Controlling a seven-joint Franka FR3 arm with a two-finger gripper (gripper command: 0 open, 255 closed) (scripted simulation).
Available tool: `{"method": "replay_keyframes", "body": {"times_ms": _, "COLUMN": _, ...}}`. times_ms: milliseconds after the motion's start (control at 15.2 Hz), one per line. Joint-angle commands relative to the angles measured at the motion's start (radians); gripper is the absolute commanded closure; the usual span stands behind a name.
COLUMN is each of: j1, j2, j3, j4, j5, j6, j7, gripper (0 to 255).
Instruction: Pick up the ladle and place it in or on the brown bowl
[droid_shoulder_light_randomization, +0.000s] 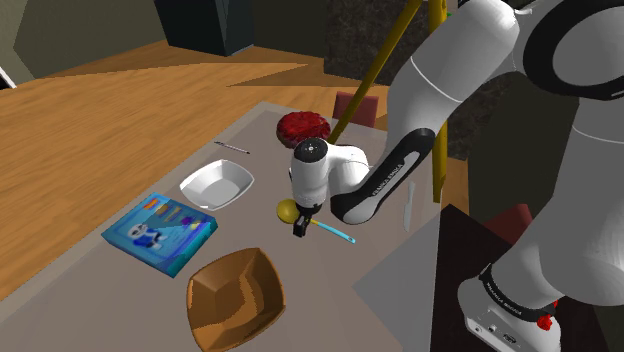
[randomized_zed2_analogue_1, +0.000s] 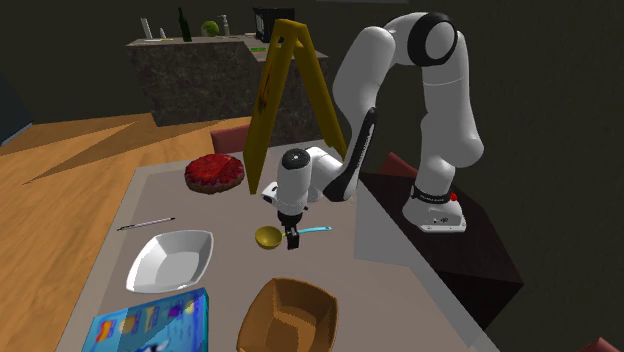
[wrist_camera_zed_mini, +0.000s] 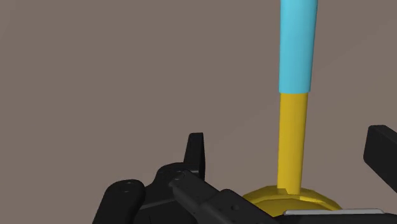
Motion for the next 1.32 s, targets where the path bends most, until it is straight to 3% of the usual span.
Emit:
{"method": "replay_keyframes", "body": {"times_ms": 0, "j1": 0.000, "j2": 0.000, "j3": 0.000, "j4": 0.000, "j5": 0.000, "j6": 0.000, "j7": 0.000, "gripper": 0}}
{"method": "replay_keyframes", "body": {"times_ms": 66, "j1": 0.000, "j2": 0.000, "j3": 0.000, "j4": 0.000, "j5": 0.000, "j6": 0.000, "j7": 0.000, "gripper": 0}}
{"method": "replay_keyframes", "body": {"times_ms": 132, "j1": 0.000, "j2": 0.000, "j3": 0.000, "j4": 0.000, "j5": 0.000, "j6": 0.000, "j7": 0.000, "gripper": 255}}
{"method": "replay_keyframes", "body": {"times_ms": 726, "j1": 0.000, "j2": 0.000, "j3": 0.000, "j4": 0.000, "j5": 0.000, "j6": 0.000, "j7": 0.000, "gripper": 255}}
{"method": "replay_keyframes", "body": {"times_ms": 1254, "j1": -0.041, "j2": -0.106, "j3": 0.060, "j4": -0.019, "j5": 0.112, "j6": -0.074, "j7": -0.095, "gripper": 255}}
